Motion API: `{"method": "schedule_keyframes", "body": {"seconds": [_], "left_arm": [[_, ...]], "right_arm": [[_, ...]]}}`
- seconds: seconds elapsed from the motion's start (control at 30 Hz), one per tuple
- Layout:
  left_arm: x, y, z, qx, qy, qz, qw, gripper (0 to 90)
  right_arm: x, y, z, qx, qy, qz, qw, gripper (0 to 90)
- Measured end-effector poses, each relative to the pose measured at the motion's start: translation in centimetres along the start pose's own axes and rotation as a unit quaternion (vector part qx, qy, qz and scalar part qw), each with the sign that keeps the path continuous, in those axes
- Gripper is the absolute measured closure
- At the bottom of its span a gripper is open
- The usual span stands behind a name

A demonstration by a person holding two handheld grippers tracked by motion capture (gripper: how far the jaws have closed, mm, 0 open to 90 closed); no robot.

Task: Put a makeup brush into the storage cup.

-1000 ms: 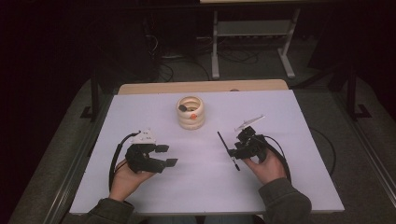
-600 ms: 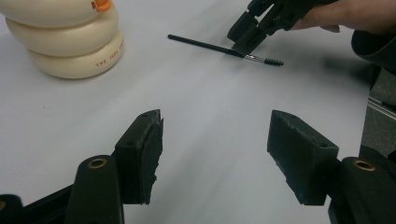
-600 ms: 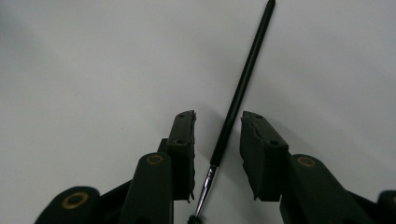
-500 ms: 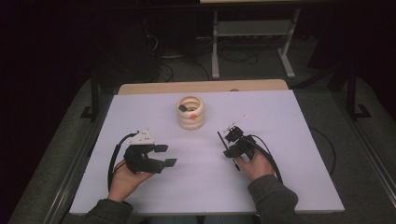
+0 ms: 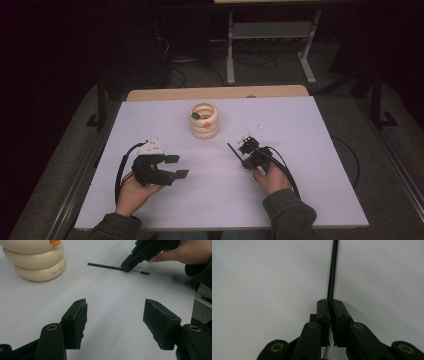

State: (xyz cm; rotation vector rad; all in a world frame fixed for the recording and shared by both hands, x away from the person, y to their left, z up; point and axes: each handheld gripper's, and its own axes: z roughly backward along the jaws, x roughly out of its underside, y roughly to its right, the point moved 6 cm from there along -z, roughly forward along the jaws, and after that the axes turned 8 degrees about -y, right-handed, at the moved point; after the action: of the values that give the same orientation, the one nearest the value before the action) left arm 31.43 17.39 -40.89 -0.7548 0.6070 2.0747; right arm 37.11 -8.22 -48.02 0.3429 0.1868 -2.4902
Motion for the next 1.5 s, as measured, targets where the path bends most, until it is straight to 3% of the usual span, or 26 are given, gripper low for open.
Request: {"method": "schedule_keyframes", "body": {"seconds": [0.1,0.3,0.63,1.07,1.2,1.5], "left_arm": [[0.1,0.0,-0.1,0.003,-0.002,0.002,1.0,35.1],[0.2,-0.1,-0.3,0.008,0.0,0.005,1.0,35.1],[0.0,0.1,0.0,0.021,0.005,0.006,0.9998,35.1],[-0.1,0.0,0.2,0.023,0.009,0.007,0.9997,35.1],[-0.1,0.0,0.1,0.027,0.007,0.006,0.9996,35.1],[-0.1,0.4,-0.2,0.032,0.0,-0.006,0.9995,35.1]], "right_arm": [[0.0,0.0,0.0,0.0,-0.003,0.008,1.0,84.7],[0.0,0.5,0.0,-0.024,0.0,0.011,0.9997,84.9],[0.5,0.4,0.7,-0.044,0.032,0.016,0.9984,84.9],[1.1,0.6,2.0,-0.072,0.044,0.024,0.9961,85.0],[1.1,0.4,2.7,-0.091,0.059,0.038,0.9934,85.0],[1.5,-0.9,4.0,-0.093,0.074,0.085,0.9892,85.0]]}}
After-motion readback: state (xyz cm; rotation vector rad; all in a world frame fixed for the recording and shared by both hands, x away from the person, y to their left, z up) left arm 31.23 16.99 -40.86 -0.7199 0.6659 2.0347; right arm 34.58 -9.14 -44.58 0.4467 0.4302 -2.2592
